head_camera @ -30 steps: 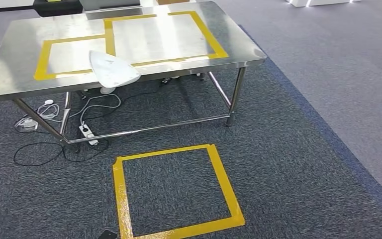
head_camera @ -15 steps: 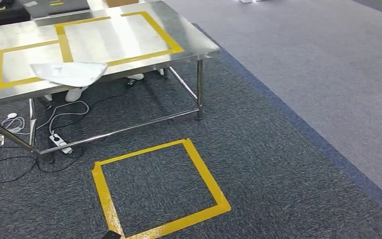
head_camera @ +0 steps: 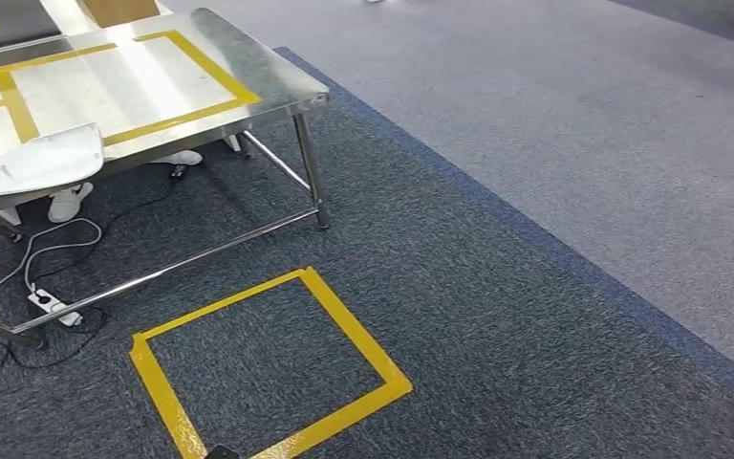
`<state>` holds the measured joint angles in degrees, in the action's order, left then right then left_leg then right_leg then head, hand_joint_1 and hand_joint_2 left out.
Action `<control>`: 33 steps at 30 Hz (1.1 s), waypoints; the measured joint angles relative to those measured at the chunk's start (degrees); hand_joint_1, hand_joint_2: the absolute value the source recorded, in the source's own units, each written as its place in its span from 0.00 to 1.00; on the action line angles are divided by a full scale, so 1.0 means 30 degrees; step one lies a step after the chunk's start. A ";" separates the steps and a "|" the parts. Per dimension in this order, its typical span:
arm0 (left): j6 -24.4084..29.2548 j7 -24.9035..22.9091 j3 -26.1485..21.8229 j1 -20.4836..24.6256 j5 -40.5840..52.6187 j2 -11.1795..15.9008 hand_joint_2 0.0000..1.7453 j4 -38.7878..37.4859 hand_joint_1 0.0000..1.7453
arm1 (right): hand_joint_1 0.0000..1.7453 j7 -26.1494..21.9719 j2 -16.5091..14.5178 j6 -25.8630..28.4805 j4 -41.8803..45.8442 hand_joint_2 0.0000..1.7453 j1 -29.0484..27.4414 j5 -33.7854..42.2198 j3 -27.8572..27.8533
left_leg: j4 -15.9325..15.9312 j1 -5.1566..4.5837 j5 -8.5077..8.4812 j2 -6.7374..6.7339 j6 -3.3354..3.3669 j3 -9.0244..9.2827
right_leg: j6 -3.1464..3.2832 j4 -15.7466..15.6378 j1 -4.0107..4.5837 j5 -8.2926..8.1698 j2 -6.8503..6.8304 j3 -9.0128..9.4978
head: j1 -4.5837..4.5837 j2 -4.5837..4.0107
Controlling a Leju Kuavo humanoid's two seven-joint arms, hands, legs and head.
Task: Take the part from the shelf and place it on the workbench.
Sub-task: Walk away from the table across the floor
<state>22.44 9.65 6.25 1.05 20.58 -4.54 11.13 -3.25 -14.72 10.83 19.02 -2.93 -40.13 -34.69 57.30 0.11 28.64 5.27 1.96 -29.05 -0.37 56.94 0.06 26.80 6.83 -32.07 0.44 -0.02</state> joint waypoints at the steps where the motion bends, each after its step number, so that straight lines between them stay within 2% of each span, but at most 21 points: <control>1: -0.0002 -0.0004 0.0002 0.0026 0.0002 -0.0036 0.00 -0.0002 0.00 | 0.00 0.0007 0.0014 0.0018 -0.0042 0.00 0.0012 -0.0002 -0.0013 | -0.0153 0.0004 -0.0041 -0.0225 0.0007 0.0015 | -0.0137 -0.0012 -0.0059 -0.0074 0.0216 -0.0176 | 0.0042 0.0000; 2: -0.0002 -0.0007 0.0002 0.0061 0.0002 -0.0054 0.00 -0.0002 0.00 | 0.00 0.0016 0.0031 0.0042 -0.0087 0.00 0.0001 -0.0005 -0.0031 | -0.0305 0.0041 -0.0132 -0.0485 0.0000 0.0039 | -0.0233 0.0058 -0.0054 -0.0063 0.0091 -0.0319 | 0.0064 0.0000; 4: -0.0007 -0.0011 0.0002 0.0083 -0.0002 -0.0094 0.00 -0.0002 0.00 | 0.00 0.0080 0.0074 0.0140 -0.0182 0.00 0.0035 -0.0027 -0.0100 | -0.0630 0.0139 -0.0346 -0.1053 0.0016 0.0087 | -0.0399 0.1032 -0.0008 0.0574 -0.0866 -0.0913 | -0.0042 0.0000; 6: -0.0036 -0.0013 0.0002 0.0028 -0.0004 -0.0118 0.00 -0.0007 0.00 | 0.00 0.0160 0.0133 0.0226 -0.0280 0.00 0.0180 -0.0053 -0.0175 | -0.0694 0.0131 -0.0412 -0.1715 0.0044 0.0052 | -0.0599 0.3374 -0.0075 0.1865 -0.1865 -0.1989 | -0.0139 0.0000; 7: -0.0053 -0.0013 0.0002 -0.0006 -0.0005 -0.0133 0.00 -0.0011 0.00 | 0.00 0.0191 0.0164 0.0255 -0.0337 0.00 0.0249 -0.0064 -0.0202 | -0.0683 0.0126 -0.0418 -0.2082 0.0041 0.0019 | -0.0722 0.4559 -0.0140 0.2367 -0.2043 -0.2520 | -0.0151 0.0000; 8: -0.0062 -0.0013 0.0002 -0.0023 -0.0007 -0.0142 0.00 -0.0015 0.00 | 0.00 0.0218 0.0193 0.0288 -0.0391 0.00 0.0276 -0.0080 -0.0213 | -0.0672 0.0126 -0.0420 -0.2410 0.0032 -0.0007 | -0.0828 0.5240 -0.0206 0.2546 -0.2137 -0.2777 | -0.0146 0.0000; 9: -0.0069 -0.0009 0.0002 -0.0012 -0.0011 -0.0146 0.00 -0.0016 0.00 | 0.00 0.0244 0.0221 0.0330 -0.0448 0.00 0.0273 -0.0097 -0.0228 | -0.0658 0.0136 -0.0414 -0.2706 0.0009 -0.0029 | -0.0918 0.5223 -0.0282 0.2373 -0.2220 -0.2671 | -0.0150 0.0000; 10: -0.0080 0.0000 0.0002 0.0014 -0.0018 -0.0148 0.00 -0.0016 0.00 | 0.00 0.0266 0.0255 0.0366 -0.0497 0.00 0.0265 -0.0117 -0.0251 | -0.0628 0.0156 -0.0396 -0.2975 -0.0038 -0.0043 | -0.0993 0.4420 -0.0360 0.1894 -0.2355 -0.2154 | -0.0151 0.0000; 12: -0.0111 0.0022 0.0002 0.0064 -0.0035 -0.0137 0.00 -0.0016 0.00 | 0.00 0.0282 0.0313 0.0417 -0.0568 0.00 0.0310 -0.0151 -0.0301 | -0.0481 0.0163 -0.0294 -0.3412 -0.0241 -0.0051 | -0.1079 0.1705 -0.0427 0.0887 -0.3044 -0.0524 | -0.0162 0.0000; 14: -0.0128 0.0040 0.0002 0.0095 -0.0051 -0.0115 0.00 -0.0016 0.00 | 0.00 0.0280 0.0337 0.0434 -0.0625 0.00 0.0420 -0.0175 -0.0332 | -0.0292 0.0102 -0.0190 -0.3732 -0.0509 -0.0060 | -0.0874 0.0148 -0.0373 0.0537 -0.3481 0.0378 | -0.0113 0.0000; 17: -0.0131 0.0049 0.0002 0.0171 -0.0076 -0.0115 0.00 -0.0016 0.00 | 0.00 0.0288 0.0359 0.0445 -0.0732 0.00 0.0436 -0.0178 -0.0364 | -0.0215 0.0146 -0.0133 -0.4024 -0.0834 0.0009 | -0.0383 0.0086 -0.0296 0.0497 -0.3081 0.0216 | -0.0074 0.0000; 19: -0.0160 0.0055 0.0002 0.0176 -0.0100 -0.0117 0.00 -0.0016 0.00 | 0.00 0.0299 0.0383 0.0465 -0.0783 0.00 0.0451 -0.0178 -0.0381 | 0.0551 0.0244 0.0580 -0.3380 -0.1007 -0.0239 | -0.0100 0.0046 -0.0320 0.0378 -0.2731 0.0177 | -0.0016 0.0000; 21: -0.0237 0.0060 0.0002 0.0121 -0.0129 -0.0107 0.00 -0.0025 0.00 | 0.00 0.0310 0.0394 0.0483 -0.0831 0.00 0.0527 -0.0186 -0.0392 | 0.2800 0.0276 0.1980 -0.2376 -0.1041 -0.1131 | 0.0117 0.0035 -0.0284 0.0248 -0.2312 0.0116 | 0.0095 0.0000; 23: -0.0324 0.0062 0.0002 0.0039 -0.0146 -0.0102 0.00 -0.0040 0.00 | 0.00 0.0330 0.0401 0.0490 -0.0889 0.00 0.0566 -0.0206 -0.0404 | 0.5044 0.0259 0.2860 -0.1993 -0.0955 -0.2069 | 0.0232 0.0045 -0.0167 0.0168 -0.1787 0.0009 | 0.0140 0.0000; 24: -0.0355 0.0062 0.0002 0.0016 -0.0142 -0.0102 0.00 -0.0045 0.00 | 0.00 0.0348 0.0406 0.0499 -0.0920 0.00 0.0562 -0.0220 -0.0421 | 0.5306 0.0242 0.2734 -0.1925 -0.0870 -0.2179 | 0.0262 0.0052 -0.0101 0.0138 -0.1494 -0.0013 | 0.0138 0.0000; 25: -0.0382 0.0058 0.0002 0.0007 -0.0135 -0.0102 0.00 -0.0047 0.00 | 0.00 0.0373 0.0412 0.0512 -0.0952 0.00 0.0558 -0.0235 -0.0437 | 0.4817 0.0212 0.2233 -0.1844 -0.0751 -0.1964 | 0.0274 0.0058 -0.0042 0.0113 -0.1198 -0.0012 | 0.0138 0.0000; 26: -0.0397 0.0044 0.0002 0.0016 -0.0126 -0.0100 0.00 -0.0049 0.00 | 0.00 0.0406 0.0417 0.0525 -0.0980 0.00 0.0567 -0.0248 -0.0453 | 0.3712 0.0165 0.1481 -0.1642 -0.0599 -0.1478 | 0.0274 0.0065 0.0008 0.0089 -0.0910 0.0005 | 0.0138 0.0000; 28: -0.0410 -0.0009 0.0000 0.0032 -0.0113 -0.0040 0.00 -0.0069 0.00 | 0.00 0.0455 0.0412 0.0556 -0.1049 0.00 0.0626 -0.0268 -0.0464 | 0.1274 0.0089 0.0298 -0.0643 -0.0258 -0.0449 | 0.0219 0.0102 0.0029 0.0029 -0.0393 -0.0039 | 0.0111 0.0000; 30: -0.0430 -0.0055 0.0000 0.0058 -0.0085 0.0013 0.00 -0.0091 0.00 | 0.00 0.0479 0.0408 0.0590 -0.1104 0.00 0.0700 -0.0282 -0.0464 | 0.0143 0.0035 0.0071 -0.0005 -0.0105 -0.0044 | 0.0035 0.0150 -0.0051 -0.0089 0.0073 -0.0266 | 0.0140 0.0000; 32: -0.0448 -0.0071 0.0000 0.0100 -0.0058 0.0000 0.00 -0.0095 0.00 | 0.00 0.0492 0.0415 0.0609 -0.1145 0.00 0.0686 -0.0288 -0.0470 | -0.0153 0.0055 0.0030 -0.0365 -0.0102 -0.0004 | -0.0229 0.0144 -0.0127 -0.0228 0.0502 -0.0519 | 0.0189 0.0000; 33: -0.0450 -0.0075 -0.0002 0.0118 -0.0051 0.0000 0.00 -0.0095 0.00 | 0.00 0.0499 0.0424 0.0610 -0.1165 0.00 0.0652 -0.0291 -0.0477 | -0.0319 0.0089 -0.0077 -0.0625 -0.0089 0.0044 | -0.0320 0.0273 -0.0110 -0.0160 0.0318 -0.0670 | 0.0175 0.0000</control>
<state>21.09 9.43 6.24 1.40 20.43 -4.53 10.85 -1.75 -13.45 12.66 15.52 -0.98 -41.01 -36.12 56.34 0.38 28.41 3.40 1.70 -28.92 -1.33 57.76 -0.27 26.32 7.78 -34.08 0.96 -0.02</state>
